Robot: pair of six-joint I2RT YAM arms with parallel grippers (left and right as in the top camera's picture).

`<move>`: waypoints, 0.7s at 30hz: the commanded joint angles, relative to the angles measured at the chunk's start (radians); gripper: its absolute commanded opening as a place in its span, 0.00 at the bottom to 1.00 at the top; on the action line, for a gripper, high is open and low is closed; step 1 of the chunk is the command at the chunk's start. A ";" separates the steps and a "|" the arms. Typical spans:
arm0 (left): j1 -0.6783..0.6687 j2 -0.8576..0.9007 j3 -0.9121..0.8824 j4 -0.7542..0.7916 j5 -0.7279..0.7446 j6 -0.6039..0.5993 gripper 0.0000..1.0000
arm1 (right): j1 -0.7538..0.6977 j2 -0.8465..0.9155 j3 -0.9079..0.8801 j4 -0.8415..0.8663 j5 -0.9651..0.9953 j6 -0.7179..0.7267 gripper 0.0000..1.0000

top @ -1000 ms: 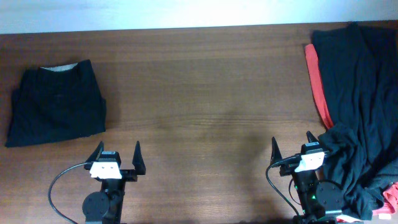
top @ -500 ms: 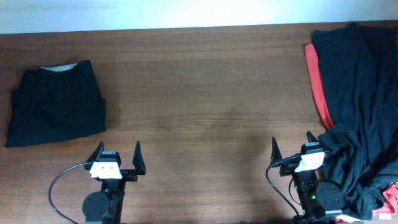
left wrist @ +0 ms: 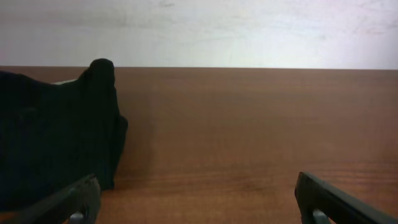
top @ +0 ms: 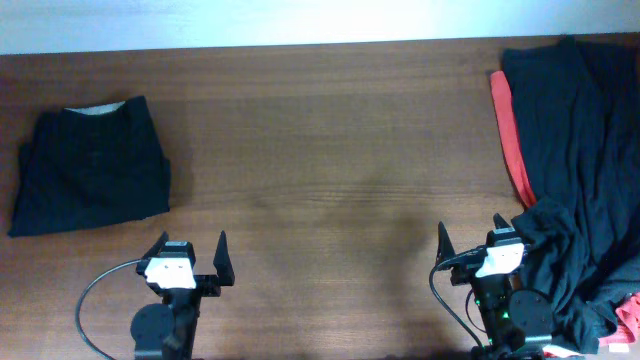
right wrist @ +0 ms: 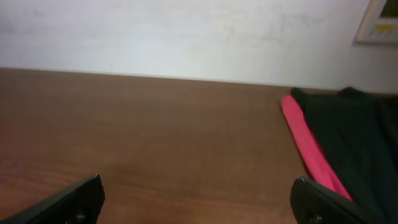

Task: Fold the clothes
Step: 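Reach the right gripper to the dark green shirt on the pile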

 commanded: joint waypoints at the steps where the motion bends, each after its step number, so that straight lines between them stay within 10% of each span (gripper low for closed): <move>1: 0.005 0.083 0.108 -0.043 0.015 0.023 0.99 | 0.005 0.013 0.068 -0.056 0.001 0.011 0.99; 21: 0.005 0.730 0.636 -0.319 0.015 0.023 0.99 | 0.005 0.888 0.793 -0.499 0.002 0.066 0.99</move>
